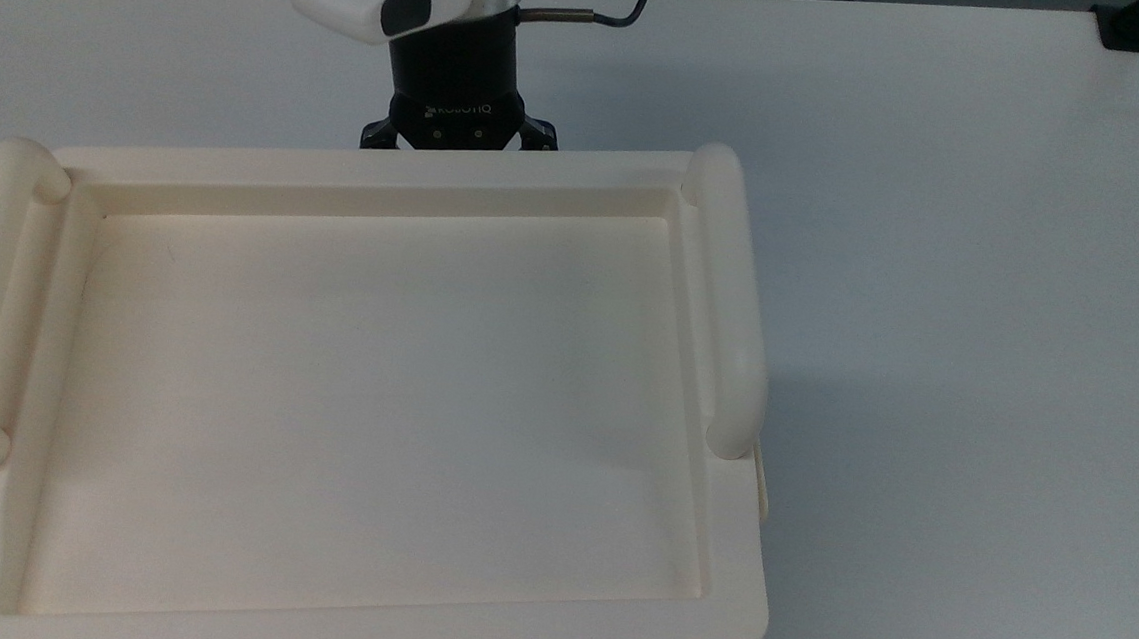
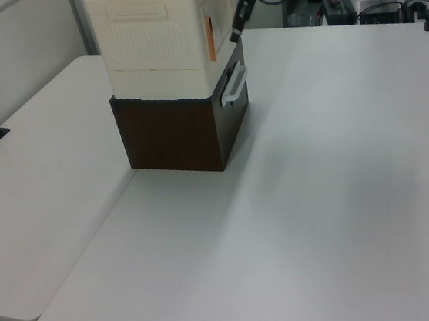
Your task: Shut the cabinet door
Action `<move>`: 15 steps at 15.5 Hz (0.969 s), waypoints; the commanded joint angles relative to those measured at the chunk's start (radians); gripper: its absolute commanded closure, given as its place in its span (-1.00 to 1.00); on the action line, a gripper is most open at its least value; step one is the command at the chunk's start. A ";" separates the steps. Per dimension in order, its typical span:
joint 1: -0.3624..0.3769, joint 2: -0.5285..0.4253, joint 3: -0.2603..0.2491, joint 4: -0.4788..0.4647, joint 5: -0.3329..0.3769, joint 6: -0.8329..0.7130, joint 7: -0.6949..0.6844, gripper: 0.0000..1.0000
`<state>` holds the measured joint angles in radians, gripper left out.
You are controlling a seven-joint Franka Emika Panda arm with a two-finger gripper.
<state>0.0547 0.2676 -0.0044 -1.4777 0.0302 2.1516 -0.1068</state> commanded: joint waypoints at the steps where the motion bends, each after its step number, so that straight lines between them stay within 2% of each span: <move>1: 0.005 -0.057 -0.016 -0.024 0.000 -0.252 -0.016 1.00; 3: 0.007 -0.076 -0.017 -0.024 -0.038 -0.367 0.005 1.00; 6: 0.017 -0.080 -0.011 -0.024 -0.147 -0.507 0.142 0.97; 7: 0.016 -0.088 -0.009 -0.026 -0.150 -0.531 0.159 0.94; 8: 0.010 -0.102 -0.009 -0.030 -0.147 -0.538 0.159 0.71; 9: 0.004 -0.117 -0.009 -0.050 -0.142 -0.538 0.156 0.38; 10: 0.004 -0.143 -0.009 -0.081 -0.141 -0.530 0.150 0.33; 11: 0.004 -0.162 -0.009 -0.107 -0.139 -0.526 0.141 -0.19; 12: 0.004 -0.172 -0.009 -0.116 -0.136 -0.527 0.141 -0.99; 15: 0.005 -0.176 -0.009 -0.119 -0.136 -0.533 0.154 -1.00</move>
<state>0.0541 0.1426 -0.0114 -1.5368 -0.0977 1.6223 0.0226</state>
